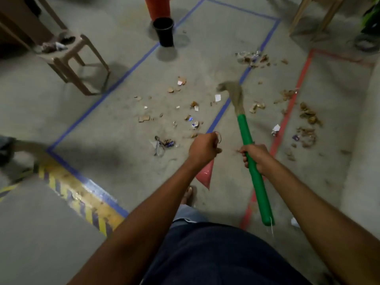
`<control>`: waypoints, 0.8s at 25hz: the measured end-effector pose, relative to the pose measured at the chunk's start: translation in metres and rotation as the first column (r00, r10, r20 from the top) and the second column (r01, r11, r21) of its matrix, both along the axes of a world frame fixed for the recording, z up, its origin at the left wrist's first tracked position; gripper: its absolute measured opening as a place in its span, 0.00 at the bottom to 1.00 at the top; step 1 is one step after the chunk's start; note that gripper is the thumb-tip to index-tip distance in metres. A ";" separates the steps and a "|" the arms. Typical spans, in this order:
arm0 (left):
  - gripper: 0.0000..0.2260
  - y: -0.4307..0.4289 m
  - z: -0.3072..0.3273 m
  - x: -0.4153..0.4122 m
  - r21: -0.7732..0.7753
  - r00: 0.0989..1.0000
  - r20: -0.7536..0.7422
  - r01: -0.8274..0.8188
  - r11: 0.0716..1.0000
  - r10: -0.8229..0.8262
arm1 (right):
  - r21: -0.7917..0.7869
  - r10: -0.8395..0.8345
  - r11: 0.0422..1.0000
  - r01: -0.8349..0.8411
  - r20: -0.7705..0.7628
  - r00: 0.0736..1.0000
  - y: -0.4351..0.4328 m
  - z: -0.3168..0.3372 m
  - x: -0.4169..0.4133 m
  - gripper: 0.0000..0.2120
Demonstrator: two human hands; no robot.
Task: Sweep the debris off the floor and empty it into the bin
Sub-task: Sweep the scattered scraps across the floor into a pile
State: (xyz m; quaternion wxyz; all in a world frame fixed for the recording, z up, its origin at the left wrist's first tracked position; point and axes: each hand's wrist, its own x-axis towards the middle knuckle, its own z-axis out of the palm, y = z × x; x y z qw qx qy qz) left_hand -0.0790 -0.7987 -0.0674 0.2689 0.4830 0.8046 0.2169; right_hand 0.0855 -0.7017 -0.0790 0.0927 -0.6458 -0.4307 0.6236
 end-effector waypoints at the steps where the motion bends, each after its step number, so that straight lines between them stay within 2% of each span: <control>1: 0.07 -0.021 -0.002 -0.002 -0.020 0.999 -0.006 -0.046 0.999 0.046 | -0.021 0.041 0.999 -0.041 0.003 0.999 -0.008 -0.007 -0.007 0.10; 4: 0.12 -0.076 -0.027 -0.023 -0.108 0.986 -0.012 -0.166 0.980 0.166 | -0.102 0.150 0.984 -0.145 0.041 0.988 -0.038 -0.022 -0.029 0.10; 6: 0.10 -0.099 -0.047 -0.038 -0.161 0.981 -0.009 -0.194 0.968 0.195 | -0.141 0.176 0.975 -0.169 0.041 0.983 -0.058 -0.026 -0.035 0.10; 11: 0.04 -0.113 -0.050 -0.049 -0.226 0.995 -0.017 -0.101 0.969 0.100 | -0.176 0.175 0.971 -0.163 0.056 0.983 -0.086 -0.022 -0.037 0.10; 14: 0.06 -0.107 -0.045 -0.043 -0.216 1.000 -0.001 -0.005 0.976 0.005 | -0.194 0.115 0.976 -0.100 0.063 0.991 -0.100 -0.024 -0.033 0.07; 18: 0.02 -0.102 -0.045 -0.021 -0.232 0.992 0.025 0.129 0.964 -0.126 | -0.219 -0.038 0.974 0.057 0.087 0.995 -0.128 -0.031 -0.008 0.03; 20: 0.05 -0.098 -0.053 -0.002 -0.247 0.984 0.058 0.175 0.953 -0.166 | -0.236 -0.131 0.960 0.151 0.099 0.986 -0.146 -0.034 0.015 0.03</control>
